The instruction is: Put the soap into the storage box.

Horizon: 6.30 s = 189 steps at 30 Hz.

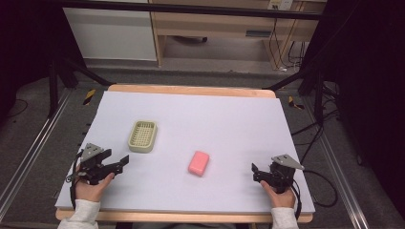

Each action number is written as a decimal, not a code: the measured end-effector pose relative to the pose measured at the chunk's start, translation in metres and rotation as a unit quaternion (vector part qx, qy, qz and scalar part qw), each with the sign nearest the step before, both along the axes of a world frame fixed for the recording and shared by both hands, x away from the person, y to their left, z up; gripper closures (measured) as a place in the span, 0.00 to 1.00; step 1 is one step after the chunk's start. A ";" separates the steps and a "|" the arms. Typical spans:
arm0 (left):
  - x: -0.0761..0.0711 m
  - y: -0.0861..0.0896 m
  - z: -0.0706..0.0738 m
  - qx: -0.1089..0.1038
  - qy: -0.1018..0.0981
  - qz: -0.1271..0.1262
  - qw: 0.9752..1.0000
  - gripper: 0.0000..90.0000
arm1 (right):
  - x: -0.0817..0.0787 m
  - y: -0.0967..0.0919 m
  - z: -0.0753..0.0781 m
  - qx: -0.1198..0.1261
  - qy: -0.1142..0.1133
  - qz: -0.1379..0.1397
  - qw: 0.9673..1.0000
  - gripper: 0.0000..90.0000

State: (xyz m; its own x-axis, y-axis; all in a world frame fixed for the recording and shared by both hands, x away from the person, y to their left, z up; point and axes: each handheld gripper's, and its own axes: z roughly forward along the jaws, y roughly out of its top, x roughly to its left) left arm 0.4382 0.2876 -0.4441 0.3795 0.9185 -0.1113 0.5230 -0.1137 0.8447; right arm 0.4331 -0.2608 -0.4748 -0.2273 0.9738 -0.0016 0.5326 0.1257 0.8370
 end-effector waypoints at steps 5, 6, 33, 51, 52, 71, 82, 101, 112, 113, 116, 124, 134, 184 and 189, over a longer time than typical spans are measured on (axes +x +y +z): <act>0.000 -0.009 -0.001 0.003 0.007 -0.017 1.000 0.27 | -0.001 0.000 0.001 0.003 -0.002 0.001 1.000 0.05; 0.000 -0.009 -0.001 0.003 0.007 -0.017 1.000 0.27 | -0.001 0.000 0.001 0.003 -0.002 0.001 1.000 0.05; 0.002 -0.056 0.014 0.008 -0.008 -0.073 0.997 0.26 | 0.000 0.002 -0.001 0.000 -0.002 0.004 1.000 0.04; 0.012 -0.089 0.037 0.015 -0.013 -0.108 0.994 0.25 | -0.001 0.002 -0.001 0.001 0.000 0.002 1.000 0.04; 0.013 -0.092 0.038 0.018 -0.012 -0.110 0.994 0.25 | -0.001 0.002 -0.001 0.003 0.001 0.002 1.000 0.04; 0.023 -0.139 0.039 0.025 -0.009 -0.143 0.989 0.25 | 0.000 0.003 -0.001 0.002 0.001 0.005 1.000 0.05; 0.027 -0.159 0.034 0.029 0.001 -0.155 0.987 0.26 | 0.000 0.003 -0.001 0.002 0.000 0.008 1.000 0.05; 0.034 -0.198 0.020 0.052 0.022 -0.174 0.983 0.27 | 0.001 0.004 -0.001 0.003 0.005 0.010 1.000 0.05; 0.039 -0.214 0.011 0.067 0.040 -0.179 0.981 0.27 | 0.001 0.004 -0.001 0.003 0.006 0.011 1.000 0.05; 0.040 -0.215 0.011 0.068 0.042 -0.180 0.980 0.27 | 0.001 0.004 -0.002 0.004 0.007 0.012 1.000 0.05; 0.041 -0.218 0.009 0.069 0.045 -0.180 0.980 0.26 | 0.001 0.004 -0.002 0.004 0.007 0.012 1.000 0.05; 0.044 -0.229 0.000 0.079 0.062 -0.185 0.978 0.25 | 0.001 0.004 -0.002 0.006 0.008 0.011 1.000 0.05; 0.047 -0.238 -0.011 0.096 0.079 -0.190 0.974 0.24 | 0.001 0.004 -0.002 0.007 0.008 0.012 1.000 0.05; 0.058 -0.250 -0.023 0.136 0.132 -0.196 0.962 0.39 | 0.003 0.006 -0.003 0.003 0.020 0.021 1.000 0.05; 0.058 -0.250 -0.023 0.135 0.133 -0.193 0.963 0.41 | 0.003 0.006 -0.003 0.001 0.020 0.022 1.000 0.05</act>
